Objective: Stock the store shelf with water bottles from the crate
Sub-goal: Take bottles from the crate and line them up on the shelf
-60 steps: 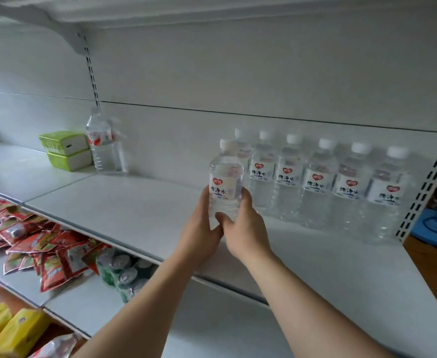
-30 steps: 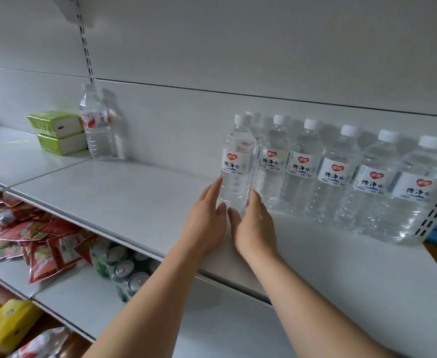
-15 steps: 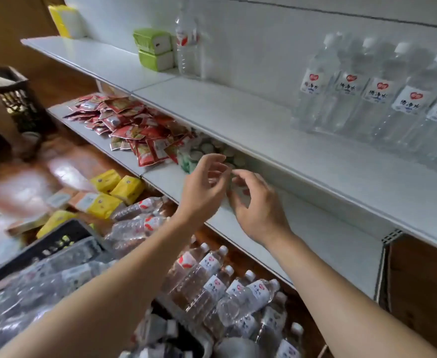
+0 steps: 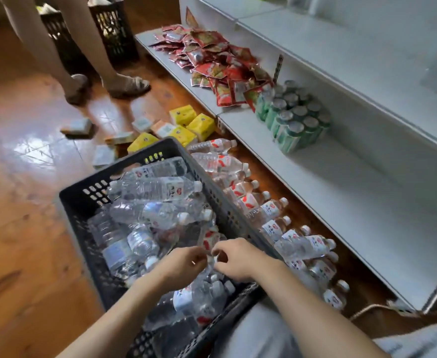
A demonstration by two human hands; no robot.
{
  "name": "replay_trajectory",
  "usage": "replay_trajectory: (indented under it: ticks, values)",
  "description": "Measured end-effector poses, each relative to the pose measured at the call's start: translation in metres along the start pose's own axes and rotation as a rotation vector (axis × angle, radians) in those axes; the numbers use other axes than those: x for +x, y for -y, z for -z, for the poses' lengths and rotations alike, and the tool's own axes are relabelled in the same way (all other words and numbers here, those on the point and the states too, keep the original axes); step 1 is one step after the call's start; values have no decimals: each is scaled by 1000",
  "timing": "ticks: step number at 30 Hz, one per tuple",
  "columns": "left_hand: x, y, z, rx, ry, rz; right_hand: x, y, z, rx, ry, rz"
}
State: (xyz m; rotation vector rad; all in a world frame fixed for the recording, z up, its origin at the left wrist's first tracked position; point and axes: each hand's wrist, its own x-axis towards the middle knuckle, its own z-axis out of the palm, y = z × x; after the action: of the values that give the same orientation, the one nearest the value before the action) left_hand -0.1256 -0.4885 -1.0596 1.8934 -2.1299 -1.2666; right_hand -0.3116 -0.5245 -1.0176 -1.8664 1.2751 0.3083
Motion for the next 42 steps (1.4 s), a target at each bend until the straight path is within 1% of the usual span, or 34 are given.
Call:
replay_trajectory:
  ticks: [3,5,8,12,15,18,20,22,25,30,32,34,37,40,42]
  values:
    - [-11,16,-5,81,25,24,12,5,-25,-63,130,-28]
    - [-15,22,-8,58,25,17,18,7,-43,-109,202,-59]
    - [-20,26,-7,-1,114,20,23,5,-62,-150,252,-104]
    - [-22,23,7,-4,245,9,14,6,-55,-64,145,-76]
    - [-19,25,21,-97,347,36,1,10,-34,-13,59,-49]
    - [-16,19,36,-109,466,-8,-14,13,-6,82,-42,-29]
    - [-14,14,41,-173,512,-46,-24,10,14,129,-117,-22]
    - [-12,6,42,-279,481,-91,-36,6,35,139,-188,-7]
    - [-5,-20,48,-409,366,-146,-57,-1,67,164,-294,5]
    - [14,-73,63,-587,268,-278,-90,-20,104,317,-516,8]
    - [22,-95,66,-604,231,-343,-100,-32,112,334,-636,3]
    - [30,-120,66,-542,174,-414,-111,-41,119,381,-770,-8]
    - [40,-159,65,-489,64,-450,-123,-54,126,525,-978,0]
    - [51,-202,66,-547,-9,-469,-140,-65,132,604,-1082,17]
    - [62,-236,71,-660,-14,-507,-150,-69,132,589,-1090,8]
